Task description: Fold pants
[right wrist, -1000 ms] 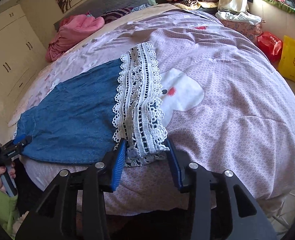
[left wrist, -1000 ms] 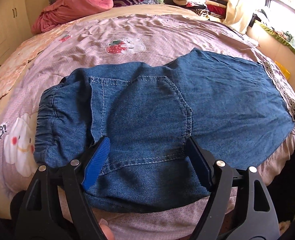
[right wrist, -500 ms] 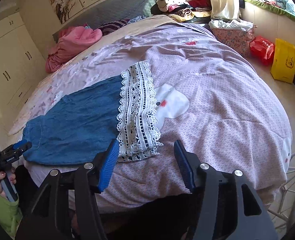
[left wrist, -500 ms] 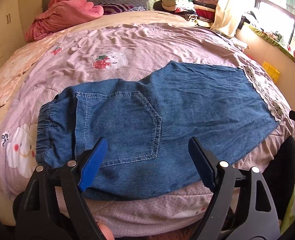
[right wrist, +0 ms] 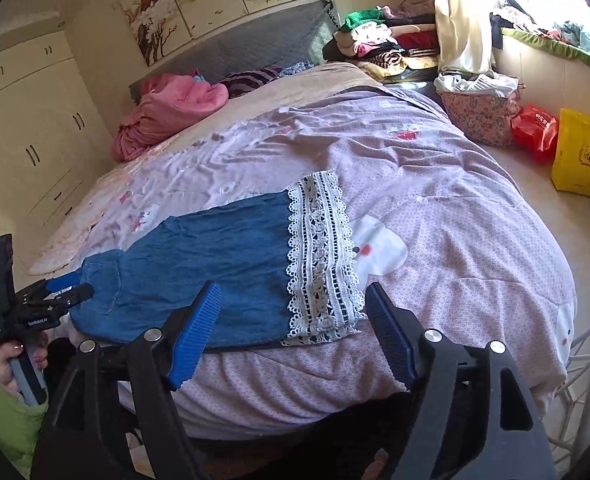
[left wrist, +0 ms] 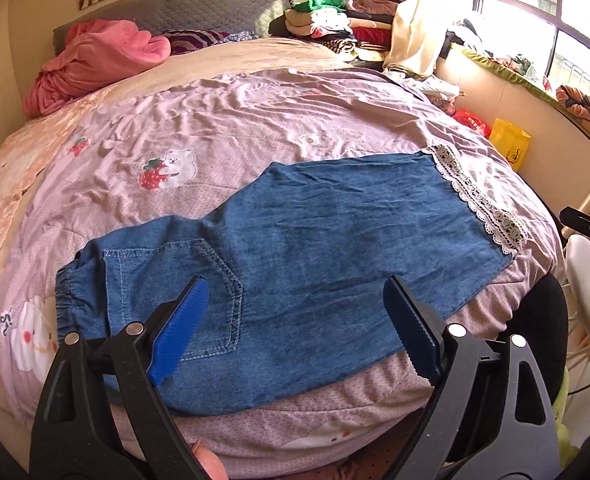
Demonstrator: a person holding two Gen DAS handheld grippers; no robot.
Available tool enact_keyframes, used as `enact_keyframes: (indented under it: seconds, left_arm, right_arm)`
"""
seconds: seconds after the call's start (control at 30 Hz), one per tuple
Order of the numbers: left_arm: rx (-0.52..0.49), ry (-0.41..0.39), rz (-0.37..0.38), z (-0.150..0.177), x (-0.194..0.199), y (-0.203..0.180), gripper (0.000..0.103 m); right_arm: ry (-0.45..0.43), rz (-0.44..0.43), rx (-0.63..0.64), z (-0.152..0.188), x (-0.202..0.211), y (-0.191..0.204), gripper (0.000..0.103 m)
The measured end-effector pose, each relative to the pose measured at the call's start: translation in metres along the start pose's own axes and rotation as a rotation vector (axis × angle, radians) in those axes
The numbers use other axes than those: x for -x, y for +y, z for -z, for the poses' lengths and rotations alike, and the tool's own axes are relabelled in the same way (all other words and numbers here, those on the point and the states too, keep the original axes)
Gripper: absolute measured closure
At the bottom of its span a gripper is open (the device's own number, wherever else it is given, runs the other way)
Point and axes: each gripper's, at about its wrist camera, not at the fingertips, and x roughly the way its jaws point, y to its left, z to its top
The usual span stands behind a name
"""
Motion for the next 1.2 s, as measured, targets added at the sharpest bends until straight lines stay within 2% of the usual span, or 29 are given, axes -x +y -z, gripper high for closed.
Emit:
enact_keyframes:
  seconds: [0.17,0.63,1.2]
  left_arm:
    - [-0.039,-0.012,0.019,-0.014,-0.003,-0.017,0.017]
    - [-0.154,-0.020,0.086,-0.062,-0.029,-0.070,0.011]
    - [-0.239,0.072,0.203,-0.111,-0.113,-0.105,0.011]
  right_arm:
    - [-0.012,-0.004,-0.005,0.001,0.002,0.001,0.023]
    - [0.033,-0.017,-0.047,0.014,-0.012,-0.010,0.021]
    - [0.136,-0.047,-0.143,0.032,-0.061,-0.022,0.021]
